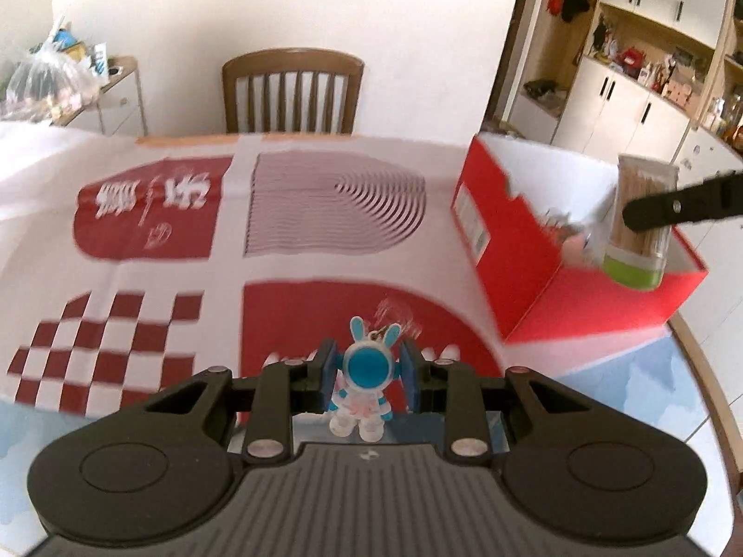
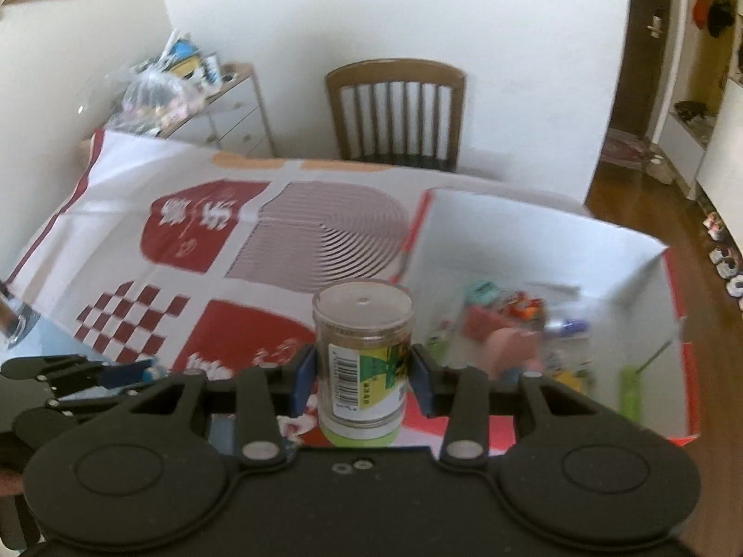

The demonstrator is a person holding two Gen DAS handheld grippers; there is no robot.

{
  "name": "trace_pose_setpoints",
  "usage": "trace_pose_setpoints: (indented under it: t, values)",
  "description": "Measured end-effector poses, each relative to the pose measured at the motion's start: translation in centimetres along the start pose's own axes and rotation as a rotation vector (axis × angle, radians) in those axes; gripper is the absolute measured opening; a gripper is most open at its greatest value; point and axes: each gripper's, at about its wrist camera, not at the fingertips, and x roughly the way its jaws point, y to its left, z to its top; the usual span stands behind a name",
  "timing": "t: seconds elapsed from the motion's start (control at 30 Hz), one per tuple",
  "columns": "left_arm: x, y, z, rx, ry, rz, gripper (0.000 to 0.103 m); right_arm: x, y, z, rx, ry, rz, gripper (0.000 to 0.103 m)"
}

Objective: Organize rigid objects
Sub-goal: 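Lift and carry the astronaut keychain and jar over the red shoebox, then lower the keychain and jar into the shoebox and open both tools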

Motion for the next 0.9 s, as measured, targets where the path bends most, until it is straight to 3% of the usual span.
trace_pose_setpoints:
  t: [0.4, 0.9]
  values:
    - [1.6, -6.0, 7.2, 0.075, -0.078, -0.048, 0.028, -1.2, -7.5, 1.1, 0.038, -0.065, -0.099, 0.042]
    - [6.7, -14.3, 11.0, 0.190, -0.014, -0.096, 0.028, 1.1, -14.5, 0.4, 0.044, -0.020, -0.194, 0.042]
